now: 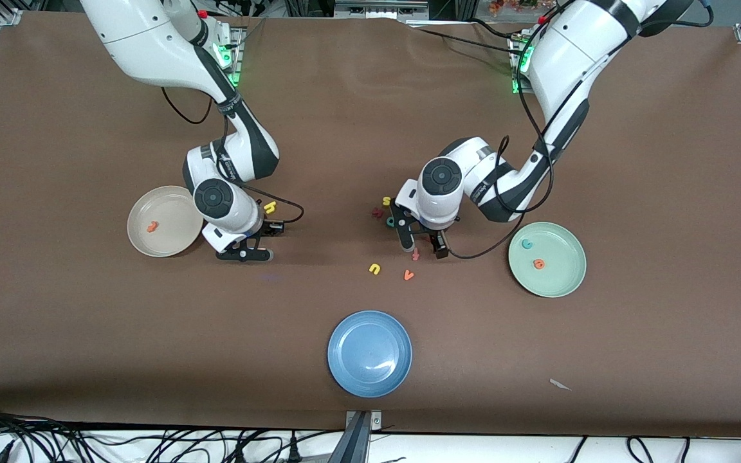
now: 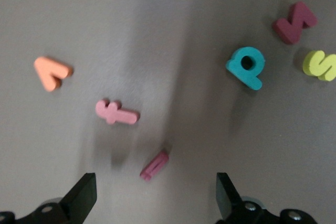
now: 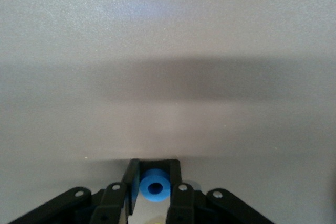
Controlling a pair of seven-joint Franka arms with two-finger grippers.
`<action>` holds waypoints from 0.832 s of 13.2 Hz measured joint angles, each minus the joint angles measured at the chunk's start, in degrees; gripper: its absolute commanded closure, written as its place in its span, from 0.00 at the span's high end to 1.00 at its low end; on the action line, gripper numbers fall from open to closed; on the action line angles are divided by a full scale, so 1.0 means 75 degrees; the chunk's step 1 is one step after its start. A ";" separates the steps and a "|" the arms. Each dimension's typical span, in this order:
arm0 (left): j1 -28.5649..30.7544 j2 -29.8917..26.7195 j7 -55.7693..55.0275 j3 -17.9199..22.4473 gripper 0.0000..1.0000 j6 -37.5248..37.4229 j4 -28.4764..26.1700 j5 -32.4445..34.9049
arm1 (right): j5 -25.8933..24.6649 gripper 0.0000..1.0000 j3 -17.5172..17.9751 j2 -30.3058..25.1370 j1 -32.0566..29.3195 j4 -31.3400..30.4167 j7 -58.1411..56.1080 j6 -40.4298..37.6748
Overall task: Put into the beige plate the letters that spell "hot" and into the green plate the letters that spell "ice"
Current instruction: 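Drop the o on the white plate while the left gripper carries the i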
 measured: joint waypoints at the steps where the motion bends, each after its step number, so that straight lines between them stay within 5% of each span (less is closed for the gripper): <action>1: 0.0000 0.0065 0.0328 0.0005 0.99 0.0076 0.0001 0.0001 | 0.0000 0.09 -0.0048 -0.0023 -0.0002 0.0007 0.0000 -0.0080; 3: -0.0001 0.0142 0.0772 0.0007 0.94 0.0120 0.0003 0.0308 | -0.0001 0.09 -0.0277 -0.0216 -0.0011 0.0102 -0.0026 -0.0531; 5: 0.0002 0.0179 0.0989 0.0018 0.74 0.0120 0.0004 0.0595 | -0.0001 0.09 -0.0604 -0.0651 -0.0027 0.0198 -0.0077 -0.1229; 8: -0.0023 0.0235 0.1107 0.0017 0.60 0.0121 0.0004 0.0613 | -0.0004 0.10 -0.1369 -0.1159 -0.0047 0.0196 -0.0816 -0.2173; 11: -0.0029 0.0247 0.1133 0.0004 0.14 0.0121 0.0028 0.0613 | -0.0004 0.11 -0.2131 -0.1147 -0.0132 0.0005 -0.1917 -0.2416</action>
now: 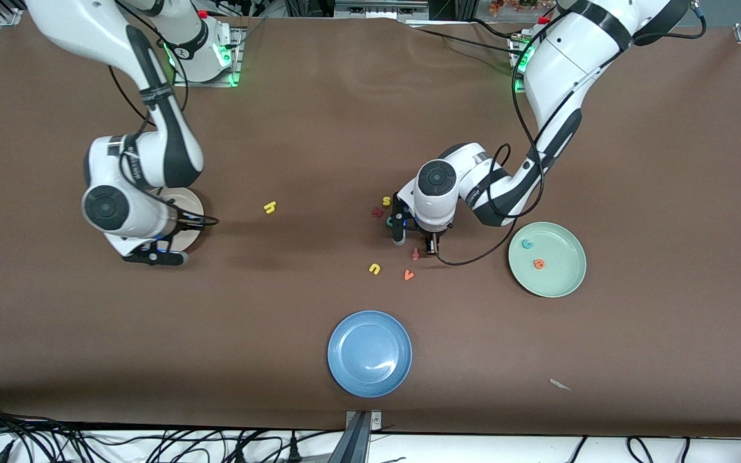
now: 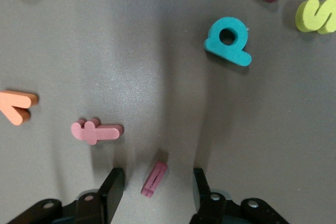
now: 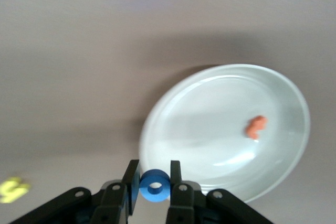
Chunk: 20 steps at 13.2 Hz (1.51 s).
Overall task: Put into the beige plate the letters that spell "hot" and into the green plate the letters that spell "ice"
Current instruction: 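Drop the o on the white plate while the left gripper carries the i, then release the pink i with the left gripper while the right gripper approaches y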
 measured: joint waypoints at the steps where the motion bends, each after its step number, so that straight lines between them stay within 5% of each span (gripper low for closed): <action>1: 0.0003 -0.0004 -0.0003 0.0000 0.00 0.0000 0.0027 0.0000 | 0.0000 0.11 -0.0143 0.0072 -0.0051 -0.0110 -0.0342 0.0003; 5: 0.0034 -0.0009 -0.0003 0.0003 0.00 -0.0011 0.0083 0.0000 | 0.0000 0.15 -0.0253 0.0500 -0.0319 -0.0302 -0.1025 0.0199; 8: 0.0124 -0.0038 -0.0003 0.0028 0.00 -0.0144 0.0167 0.0000 | 0.0000 0.31 -0.0254 0.0733 -0.0425 -0.0328 -0.1178 0.0404; 10: 0.0228 -0.0222 -0.0003 0.0024 0.00 -0.0635 0.0269 0.0000 | 0.0001 0.85 -0.0254 0.0763 -0.0446 -0.0350 -0.1244 0.0418; 11: 0.0280 -0.0390 -0.0003 0.0020 0.00 -0.1000 0.0307 -0.0002 | 0.0001 0.97 -0.0253 0.0761 -0.0445 -0.0351 -0.1250 0.0419; 16: 0.1096 -0.1056 0.0233 0.0031 0.00 -0.2270 0.0284 -0.0145 | 0.0048 0.99 -0.0184 0.0494 -0.0408 -0.0270 -0.0841 0.0362; 20: 0.2406 -0.1055 0.1100 0.0058 0.00 -0.2297 0.0087 -0.0150 | 0.0067 0.99 0.0668 0.0009 -0.0353 -0.0244 0.1285 0.0216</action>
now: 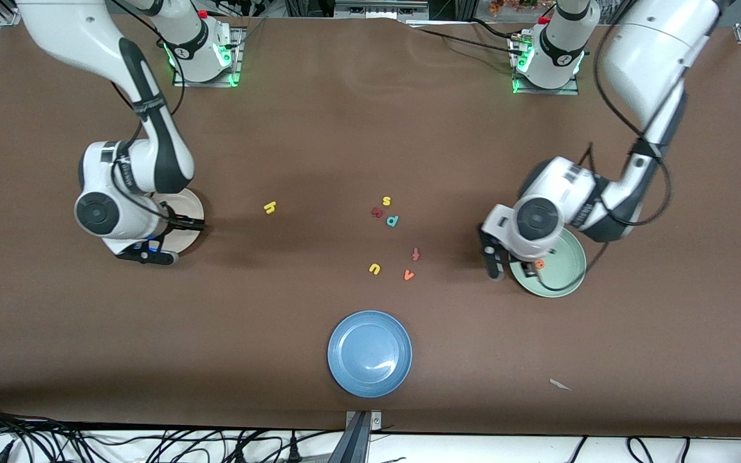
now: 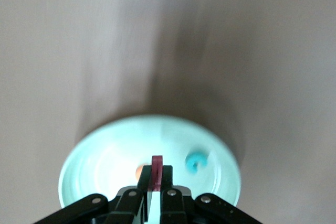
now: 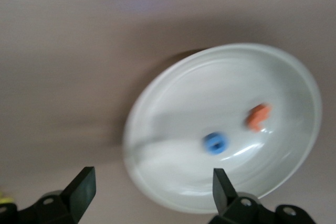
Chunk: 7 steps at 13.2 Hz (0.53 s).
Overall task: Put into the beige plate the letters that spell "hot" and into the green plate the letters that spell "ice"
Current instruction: 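Release the pink i with the left gripper while the right gripper approaches y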
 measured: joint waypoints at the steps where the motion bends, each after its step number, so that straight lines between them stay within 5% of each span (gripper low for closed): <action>1: 0.0303 0.0002 0.0089 -0.0001 0.00 0.0024 -0.0122 0.0000 | 0.0000 0.99 0.0297 -0.0033 0.0014 -0.0002 0.0499 -0.0010; 4: 0.0926 0.0002 0.0173 -0.0010 0.00 0.0402 -0.0678 0.0000 | 0.0000 0.98 0.1030 -0.0032 0.0066 -0.0041 0.1171 0.0036; 5: 0.1111 0.0002 0.0173 -0.0010 0.09 0.0798 -0.0962 0.0000 | 0.0002 0.98 0.1194 -0.0023 0.0079 -0.0093 0.1443 0.0151; 6: 0.1308 0.0003 0.0180 -0.0010 0.87 0.1223 -0.1250 0.0000 | 0.0004 0.98 0.1349 -0.0005 0.0080 -0.0168 0.1869 0.0321; 7: 0.1472 -0.0002 0.0223 -0.0012 1.00 0.1497 -0.1457 0.0000 | 0.0004 0.98 0.1488 0.0022 0.0082 -0.0245 0.2418 0.0498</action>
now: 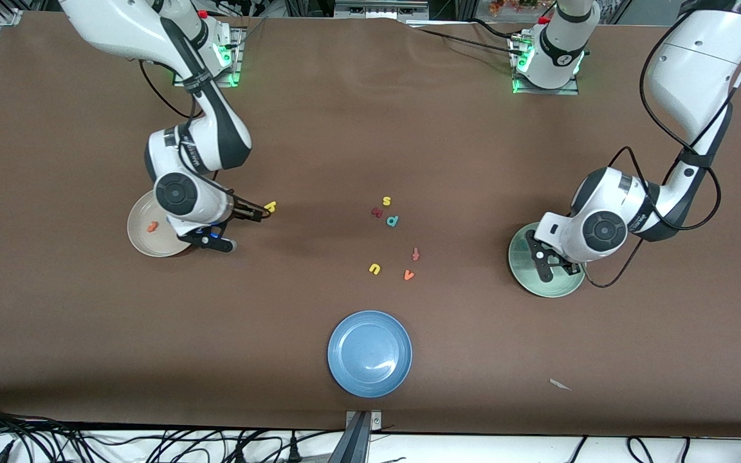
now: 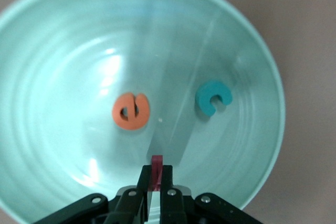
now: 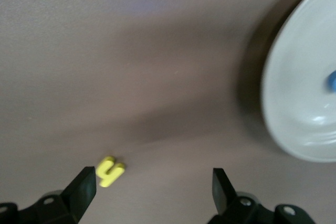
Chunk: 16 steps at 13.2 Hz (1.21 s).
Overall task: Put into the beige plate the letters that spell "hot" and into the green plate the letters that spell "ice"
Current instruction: 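Release the pink i with the left gripper while the right gripper approaches y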
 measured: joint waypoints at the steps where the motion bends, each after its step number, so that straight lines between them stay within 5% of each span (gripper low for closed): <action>1: 0.0080 -0.0032 0.0038 -0.0013 1.00 0.0123 -0.0069 0.0000 | 0.0000 0.98 0.0088 0.0024 0.0007 -0.0062 0.0582 0.0111; 4: 0.0098 -0.0403 0.0012 -0.0283 1.00 0.0017 -0.0051 -0.0107 | 0.0000 0.98 0.0257 0.0032 0.0011 -0.0181 0.2113 0.0233; 8: 0.0117 -0.1205 -0.0025 -0.0353 1.00 -0.0900 0.0169 -0.1700 | 0.0000 0.98 0.0416 0.0027 0.0011 -0.0631 0.3476 0.1100; 11: 0.0128 -0.1699 -0.0799 -0.0377 1.00 -0.2336 0.0962 -0.1965 | 0.0000 0.98 0.0484 -0.0003 0.0010 -0.1391 0.3988 0.2371; 16: -0.0068 -0.2462 -0.2881 -0.0604 1.00 -0.4450 0.2377 -0.2551 | 0.0000 0.88 0.0547 -0.0033 0.0010 -0.1563 0.4401 0.2727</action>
